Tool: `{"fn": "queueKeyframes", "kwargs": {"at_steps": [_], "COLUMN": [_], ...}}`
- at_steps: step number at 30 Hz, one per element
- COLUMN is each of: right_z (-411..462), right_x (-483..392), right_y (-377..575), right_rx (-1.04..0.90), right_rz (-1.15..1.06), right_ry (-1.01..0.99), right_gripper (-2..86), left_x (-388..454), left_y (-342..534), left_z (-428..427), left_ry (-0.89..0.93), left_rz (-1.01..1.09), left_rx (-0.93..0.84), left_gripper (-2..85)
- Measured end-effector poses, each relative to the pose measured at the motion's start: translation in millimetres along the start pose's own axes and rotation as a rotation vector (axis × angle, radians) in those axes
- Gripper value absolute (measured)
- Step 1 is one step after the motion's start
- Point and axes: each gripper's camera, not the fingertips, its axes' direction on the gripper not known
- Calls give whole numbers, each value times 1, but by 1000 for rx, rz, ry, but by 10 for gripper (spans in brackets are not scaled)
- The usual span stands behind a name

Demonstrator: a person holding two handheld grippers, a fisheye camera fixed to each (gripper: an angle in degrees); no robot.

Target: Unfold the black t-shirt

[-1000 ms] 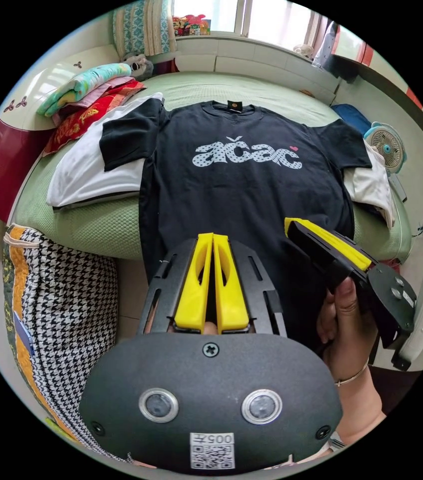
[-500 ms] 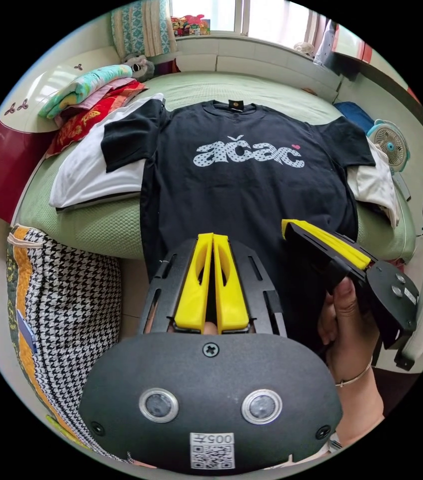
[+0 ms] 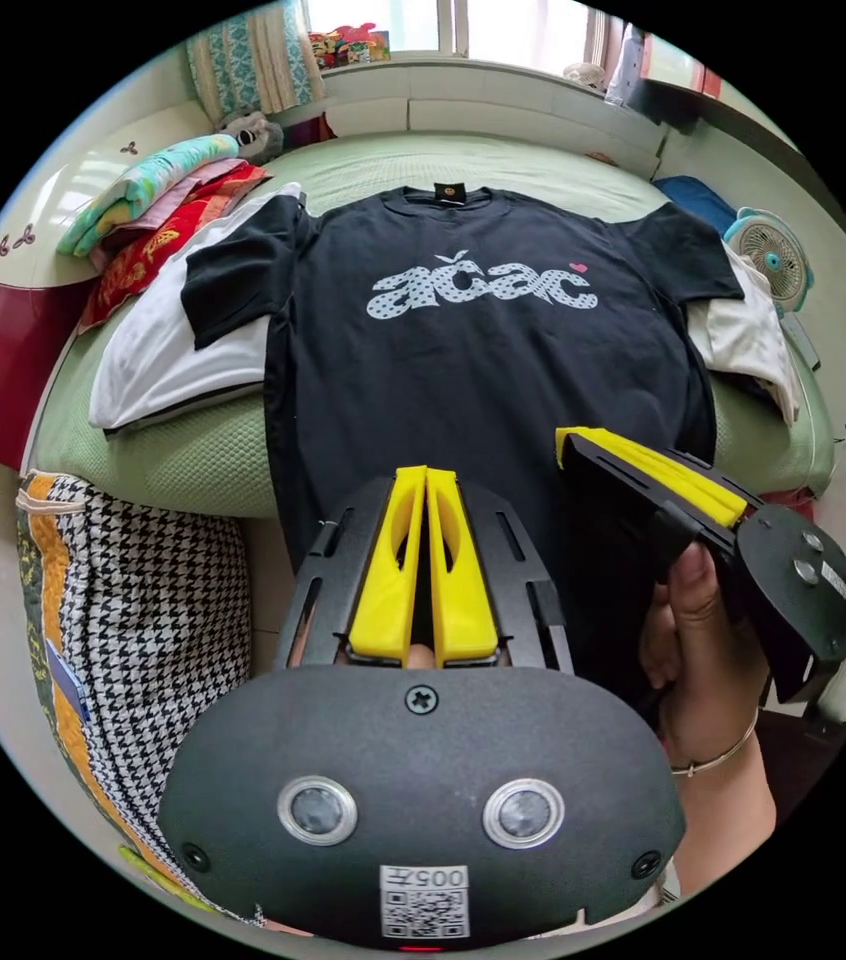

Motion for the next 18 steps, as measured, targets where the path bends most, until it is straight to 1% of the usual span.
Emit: {"fn": "queueKeyframes", "kwargs": {"at_steps": [7,13,18], "right_z": [6,9,14], "right_x": [-4,-18,-20], "right_y": [-7,-8,-15], "right_rx": [-20,-21,-30], "right_rz": [26,-21,-15], "right_ry": [12,39,41], "right_gripper": [-12,-12,-11], "left_x": [-16,-19,-27], "left_y": [-8,-13,-21], "left_z": [9,15,23], "left_ry": [33,37,45], "left_rz": [-35,-17,-30], "left_rx": [-23,-30,-47], "left_gripper": [-2,-2,-2]}}
